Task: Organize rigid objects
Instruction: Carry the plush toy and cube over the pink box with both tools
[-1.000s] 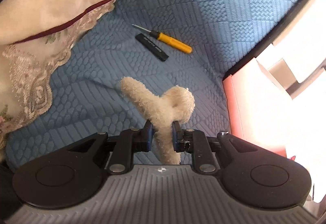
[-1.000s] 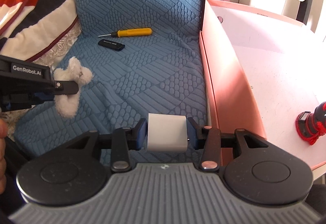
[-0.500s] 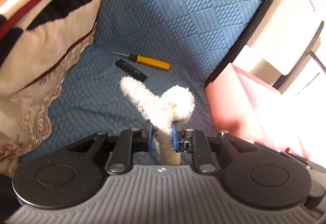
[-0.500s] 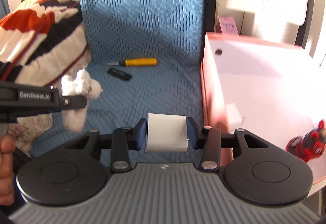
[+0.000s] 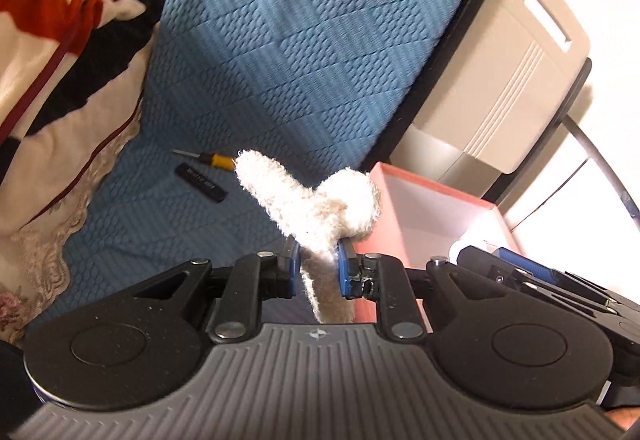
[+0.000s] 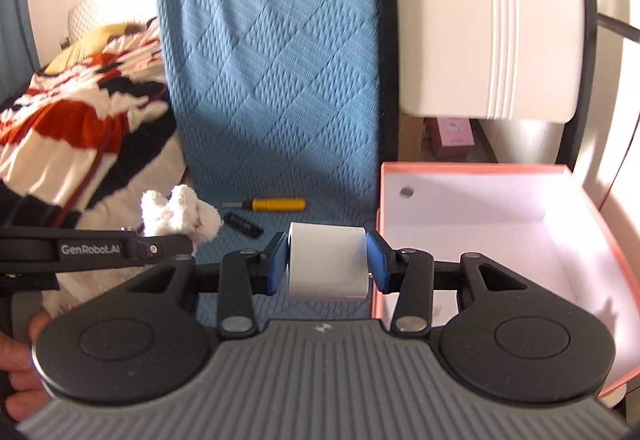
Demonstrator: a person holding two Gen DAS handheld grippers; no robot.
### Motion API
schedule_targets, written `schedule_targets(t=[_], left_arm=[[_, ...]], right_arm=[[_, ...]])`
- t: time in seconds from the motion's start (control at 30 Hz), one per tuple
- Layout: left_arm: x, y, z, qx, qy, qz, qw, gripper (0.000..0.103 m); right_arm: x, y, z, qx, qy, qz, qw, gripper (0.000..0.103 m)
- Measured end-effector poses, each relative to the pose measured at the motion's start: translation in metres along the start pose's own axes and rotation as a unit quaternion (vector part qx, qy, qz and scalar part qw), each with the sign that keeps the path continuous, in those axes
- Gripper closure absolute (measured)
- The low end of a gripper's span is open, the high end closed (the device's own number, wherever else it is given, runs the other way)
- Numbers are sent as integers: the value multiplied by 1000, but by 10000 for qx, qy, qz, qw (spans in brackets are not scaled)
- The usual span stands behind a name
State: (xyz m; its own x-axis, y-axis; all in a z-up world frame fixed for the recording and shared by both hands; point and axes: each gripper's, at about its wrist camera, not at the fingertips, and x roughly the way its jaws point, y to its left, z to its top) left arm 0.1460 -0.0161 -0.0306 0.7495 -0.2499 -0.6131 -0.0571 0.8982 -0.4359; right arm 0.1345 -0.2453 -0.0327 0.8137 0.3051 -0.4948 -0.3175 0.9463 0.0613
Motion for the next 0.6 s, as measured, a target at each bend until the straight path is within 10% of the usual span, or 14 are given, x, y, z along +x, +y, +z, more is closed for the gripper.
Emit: schedule_targets(t=[0.6], left_arm=[[65, -115, -17, 374, 517, -147, 9979, 81]], right_arm=[[-11, -93, -17, 486, 456, -258, 9974, 57]])
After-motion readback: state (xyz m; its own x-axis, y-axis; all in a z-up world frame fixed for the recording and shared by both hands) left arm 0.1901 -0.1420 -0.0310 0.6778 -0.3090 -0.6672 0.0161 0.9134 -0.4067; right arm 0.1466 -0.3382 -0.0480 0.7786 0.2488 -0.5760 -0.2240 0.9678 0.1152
